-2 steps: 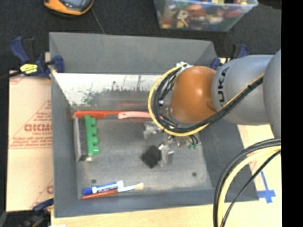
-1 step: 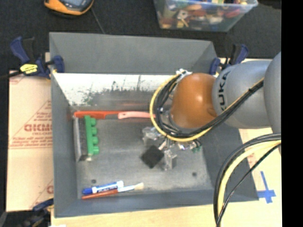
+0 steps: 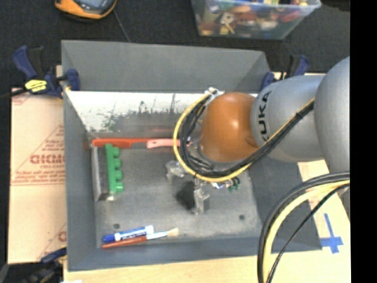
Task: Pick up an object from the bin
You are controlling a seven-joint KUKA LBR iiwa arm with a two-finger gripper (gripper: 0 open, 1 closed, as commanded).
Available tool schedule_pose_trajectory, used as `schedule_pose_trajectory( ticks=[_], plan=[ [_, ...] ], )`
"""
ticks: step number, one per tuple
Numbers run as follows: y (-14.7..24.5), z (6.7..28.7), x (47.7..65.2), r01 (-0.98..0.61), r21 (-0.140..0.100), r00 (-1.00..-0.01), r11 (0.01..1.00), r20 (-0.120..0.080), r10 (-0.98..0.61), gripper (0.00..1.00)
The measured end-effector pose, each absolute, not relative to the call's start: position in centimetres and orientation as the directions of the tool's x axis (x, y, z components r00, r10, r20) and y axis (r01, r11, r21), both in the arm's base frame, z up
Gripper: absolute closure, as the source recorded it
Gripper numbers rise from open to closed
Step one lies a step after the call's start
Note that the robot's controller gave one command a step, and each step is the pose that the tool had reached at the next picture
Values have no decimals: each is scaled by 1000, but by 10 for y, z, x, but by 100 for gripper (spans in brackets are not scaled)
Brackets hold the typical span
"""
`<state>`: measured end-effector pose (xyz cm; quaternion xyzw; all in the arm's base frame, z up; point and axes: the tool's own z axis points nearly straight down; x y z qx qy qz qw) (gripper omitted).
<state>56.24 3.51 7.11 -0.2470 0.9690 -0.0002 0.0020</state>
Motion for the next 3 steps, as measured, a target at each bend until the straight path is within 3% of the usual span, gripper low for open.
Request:
schedule_pose_trajectory(
  ticks=[1, 2, 3],
  plan=[
    [13, 72, 566, -459, -4, -888, 889, -9, -459, 0],
    [30, 73, 565, -475, -1, -880, 880, -9, -475, 100],
    [30, 73, 565, -474, -1, -880, 880, -9, -474, 100]
  ],
)
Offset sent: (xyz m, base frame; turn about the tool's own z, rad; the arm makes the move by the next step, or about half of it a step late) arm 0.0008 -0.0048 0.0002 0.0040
